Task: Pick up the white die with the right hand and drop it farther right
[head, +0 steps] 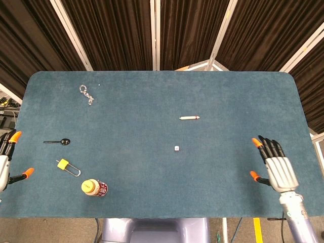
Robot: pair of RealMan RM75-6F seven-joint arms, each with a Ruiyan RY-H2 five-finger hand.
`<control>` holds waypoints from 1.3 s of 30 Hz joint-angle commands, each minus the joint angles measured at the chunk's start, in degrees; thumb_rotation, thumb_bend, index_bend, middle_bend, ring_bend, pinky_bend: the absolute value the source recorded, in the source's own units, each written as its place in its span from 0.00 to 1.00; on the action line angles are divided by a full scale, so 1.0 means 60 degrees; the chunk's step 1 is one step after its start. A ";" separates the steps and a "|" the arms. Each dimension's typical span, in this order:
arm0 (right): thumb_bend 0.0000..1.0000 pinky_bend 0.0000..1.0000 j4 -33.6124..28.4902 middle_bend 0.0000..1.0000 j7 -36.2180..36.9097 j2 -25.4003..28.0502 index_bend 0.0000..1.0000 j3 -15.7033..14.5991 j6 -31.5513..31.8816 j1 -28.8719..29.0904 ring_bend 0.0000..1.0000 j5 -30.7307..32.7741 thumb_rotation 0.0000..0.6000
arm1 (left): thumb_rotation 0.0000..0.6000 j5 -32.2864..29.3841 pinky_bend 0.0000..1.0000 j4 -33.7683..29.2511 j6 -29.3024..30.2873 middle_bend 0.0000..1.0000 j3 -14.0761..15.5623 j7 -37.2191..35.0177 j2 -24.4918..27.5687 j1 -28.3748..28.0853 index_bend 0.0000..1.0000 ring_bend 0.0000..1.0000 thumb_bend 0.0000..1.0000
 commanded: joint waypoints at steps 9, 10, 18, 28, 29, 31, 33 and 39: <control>0.13 0.00 -0.1397 0.00 -0.1773 -0.0978 0.21 0.1025 -0.2370 0.1757 0.00 0.1515 1.00 | 1.00 -0.0282 0.00 0.0176 -0.0338 0.00 -0.0123 -0.0282 -0.0014 -0.0139 0.00 0.00 0.12; 0.13 0.00 -0.1428 0.00 -0.1880 -0.1066 0.21 0.1076 -0.2502 0.1859 0.00 0.1652 1.00 | 1.00 -0.0301 0.00 0.0192 -0.0356 0.00 -0.0133 -0.0305 -0.0015 -0.0146 0.00 0.00 0.12; 0.16 0.00 -0.1042 0.00 -0.3633 -0.2441 0.26 0.1594 -0.3588 0.3156 0.00 0.3307 1.00 | 1.00 -0.0582 0.00 0.0533 -0.0764 0.00 -0.0191 -0.0632 -0.0063 -0.0274 0.00 0.00 0.12; 0.18 0.00 0.0321 0.03 -0.5261 -0.4198 0.34 0.2141 -0.3933 0.4507 0.00 0.5612 1.00 | 1.00 -0.0574 0.00 0.0654 -0.0952 0.00 -0.0196 -0.0959 -0.0033 -0.0358 0.00 0.00 0.12; 0.19 0.00 0.0413 0.04 -0.5346 -0.4308 0.34 0.2190 -0.3901 0.4596 0.00 0.5770 1.00 | 1.00 -0.0579 0.00 0.0660 -0.0974 0.00 -0.0193 -0.0976 -0.0033 -0.0367 0.00 0.00 0.12; 0.20 0.00 0.0582 0.05 -0.5480 -0.4524 0.36 0.2284 -0.3836 0.4774 0.00 0.6075 1.00 | 1.00 -0.0612 0.00 0.0690 -0.1037 0.00 -0.0198 -0.1012 -0.0035 -0.0391 0.00 0.00 0.12; 0.20 0.00 0.0733 0.07 -0.5558 -0.4698 0.37 0.2345 -0.3778 0.4908 0.00 0.6283 1.00 | 1.00 -0.0649 0.00 0.0714 -0.1091 0.00 -0.0207 -0.1051 -0.0035 -0.0411 0.00 0.00 0.12; 0.21 0.00 0.1392 0.07 -0.5667 -0.5216 0.36 0.2414 -0.3692 0.5230 0.00 0.6779 1.00 | 1.00 -0.0665 0.00 0.0755 -0.1138 0.00 -0.0227 -0.1146 -0.0032 -0.0447 0.00 0.00 0.12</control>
